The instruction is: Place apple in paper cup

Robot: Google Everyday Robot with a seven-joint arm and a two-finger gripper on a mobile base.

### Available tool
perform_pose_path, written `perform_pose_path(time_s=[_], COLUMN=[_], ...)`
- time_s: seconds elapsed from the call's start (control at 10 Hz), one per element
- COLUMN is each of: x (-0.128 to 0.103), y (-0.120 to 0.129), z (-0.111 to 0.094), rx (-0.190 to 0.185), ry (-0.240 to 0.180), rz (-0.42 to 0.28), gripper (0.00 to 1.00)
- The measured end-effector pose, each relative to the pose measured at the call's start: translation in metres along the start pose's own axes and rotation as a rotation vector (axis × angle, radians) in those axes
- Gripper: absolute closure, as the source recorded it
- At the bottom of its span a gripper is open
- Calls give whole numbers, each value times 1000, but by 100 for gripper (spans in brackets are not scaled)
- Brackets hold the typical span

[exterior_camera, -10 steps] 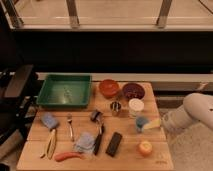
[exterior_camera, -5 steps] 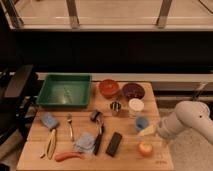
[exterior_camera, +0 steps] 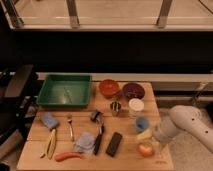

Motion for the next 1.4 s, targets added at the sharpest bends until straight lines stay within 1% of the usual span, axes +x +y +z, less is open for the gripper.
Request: perform_pose_path(time_s=[0.1, 0.2, 0.3, 0.5, 0.7, 0.9, 1.0, 1.1, 1.3, 1.4], x=[1, 0, 0, -1, -2, -3, -2, 1, 8, 14], y=[1, 2, 3, 3, 0, -1, -1, -1, -4, -5], z=[8, 11, 13, 14, 7, 0, -6, -19, -58, -81], rx=[2, 4, 9, 25, 42, 60, 81, 111, 172, 208], ry=[-23, -35, -44, -55, -46, -38, -31, -16, 36, 71], rz=[4, 6, 9, 8, 6, 9, 17, 31, 61, 80], gripper=[20, 24, 30, 51, 72, 91, 98, 100, 100, 100])
